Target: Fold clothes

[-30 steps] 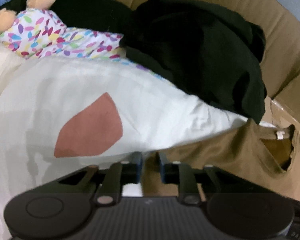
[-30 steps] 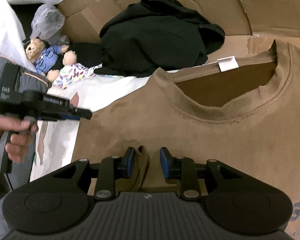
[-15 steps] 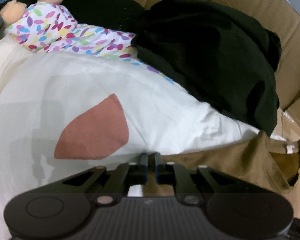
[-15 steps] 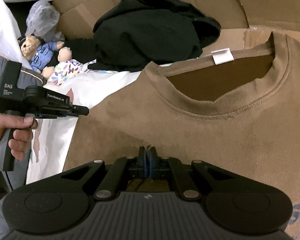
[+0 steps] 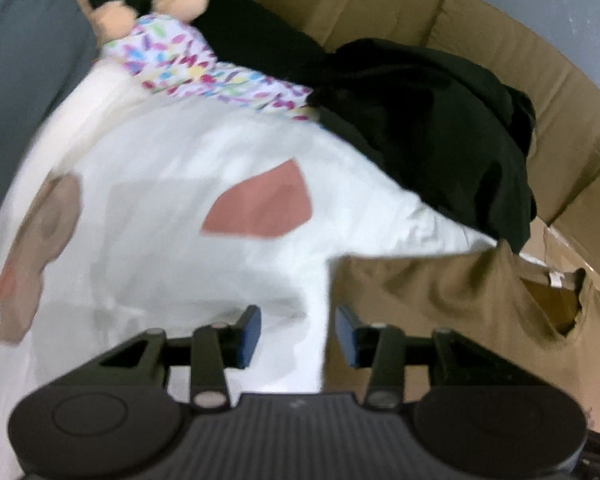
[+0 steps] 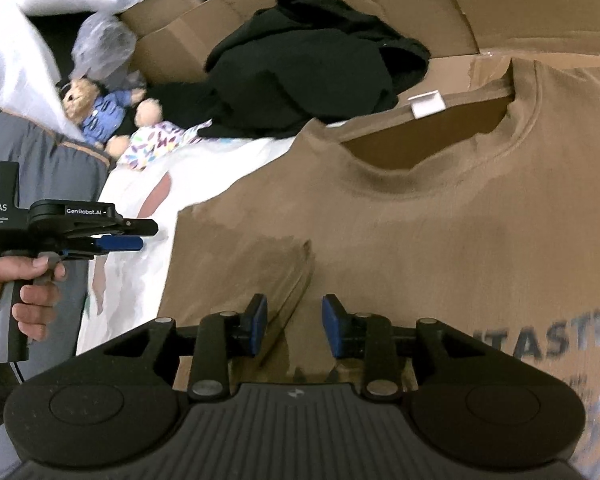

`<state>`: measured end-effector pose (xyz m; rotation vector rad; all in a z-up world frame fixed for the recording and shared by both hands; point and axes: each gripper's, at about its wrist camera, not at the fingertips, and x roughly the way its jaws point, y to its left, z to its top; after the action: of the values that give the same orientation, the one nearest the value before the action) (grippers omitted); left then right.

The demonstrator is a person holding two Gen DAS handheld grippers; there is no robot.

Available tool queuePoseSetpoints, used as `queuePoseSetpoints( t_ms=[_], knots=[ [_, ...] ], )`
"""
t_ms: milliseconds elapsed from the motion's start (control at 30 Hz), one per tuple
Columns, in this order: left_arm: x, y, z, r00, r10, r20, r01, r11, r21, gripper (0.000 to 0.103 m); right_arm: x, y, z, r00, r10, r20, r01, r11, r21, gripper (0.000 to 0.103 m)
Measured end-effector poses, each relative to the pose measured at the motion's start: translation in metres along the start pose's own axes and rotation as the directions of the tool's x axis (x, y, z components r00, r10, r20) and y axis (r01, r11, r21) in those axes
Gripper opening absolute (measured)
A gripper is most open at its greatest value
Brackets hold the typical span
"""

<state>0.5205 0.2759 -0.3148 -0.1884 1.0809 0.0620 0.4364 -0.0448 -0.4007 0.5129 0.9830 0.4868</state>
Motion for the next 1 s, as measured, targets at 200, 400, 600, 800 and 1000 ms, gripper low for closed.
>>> queuePoseSetpoints(
  t_ms=[200,400,600,800,1000],
  knots=[
    [-0.027,0.013,-0.049,0.999,-0.026,-0.026,0.026,1.000,0.010,0.045,-0.017,0.024,-0.028,0.999,0.035,-0.028,-0.037,0.998,-0.059,0.034],
    [-0.041,0.016,-0.095,0.995,-0.080,-0.055,0.081,0.996,0.031,0.044,-0.027,0.036,-0.048,0.998,0.026,-0.055,-0.031,0.995,-0.090,0.034],
    [-0.043,0.022,-0.125,0.992,-0.096,-0.078,0.099,0.994,0.038,0.044,-0.035,0.043,-0.064,0.997,0.022,-0.080,-0.033,0.990,-0.138,0.034],
    [-0.033,0.023,-0.147,0.987,-0.118,-0.110,0.126,0.990,0.066,0.043,-0.030,0.052,-0.075,0.994,0.031,-0.101,-0.048,0.984,-0.174,0.034],
    [-0.027,0.017,-0.153,0.989,-0.117,-0.094,0.129,0.984,0.126,0.043,-0.020,0.060,-0.080,0.992,0.034,-0.119,-0.058,0.977,-0.206,0.035]
  ],
)
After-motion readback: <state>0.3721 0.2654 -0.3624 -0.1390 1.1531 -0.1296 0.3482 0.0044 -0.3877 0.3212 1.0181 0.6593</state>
